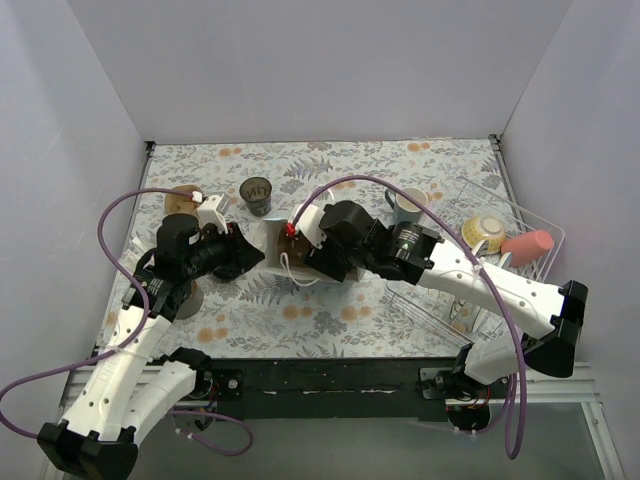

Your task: Pack the takeout coffee

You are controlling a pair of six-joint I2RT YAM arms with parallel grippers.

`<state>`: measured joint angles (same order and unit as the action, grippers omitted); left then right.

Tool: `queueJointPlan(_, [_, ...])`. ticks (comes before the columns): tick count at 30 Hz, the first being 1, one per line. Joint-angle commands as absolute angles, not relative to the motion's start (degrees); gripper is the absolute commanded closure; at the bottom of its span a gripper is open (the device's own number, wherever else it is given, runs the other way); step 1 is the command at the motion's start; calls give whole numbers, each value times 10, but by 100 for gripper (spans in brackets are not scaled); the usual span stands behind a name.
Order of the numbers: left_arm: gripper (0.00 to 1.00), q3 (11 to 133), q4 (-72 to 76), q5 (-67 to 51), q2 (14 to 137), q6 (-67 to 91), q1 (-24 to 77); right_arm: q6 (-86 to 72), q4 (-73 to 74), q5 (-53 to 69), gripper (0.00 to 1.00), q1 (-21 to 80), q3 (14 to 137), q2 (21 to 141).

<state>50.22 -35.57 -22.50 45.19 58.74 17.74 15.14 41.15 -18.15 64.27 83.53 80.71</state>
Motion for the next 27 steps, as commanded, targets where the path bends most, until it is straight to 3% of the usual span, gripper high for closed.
queueJointPlan(1, [71,498,-357,-239,448,609,176,187,368,-213,67,650,804,786])
queueJointPlan(4, [60,505,-374,-244,454,613,177,192,357,-207,67,650,786,772])
queueJointPlan(27, [53,539,-374,-208,473,606,176,197,330,-200,69,665,759,790])
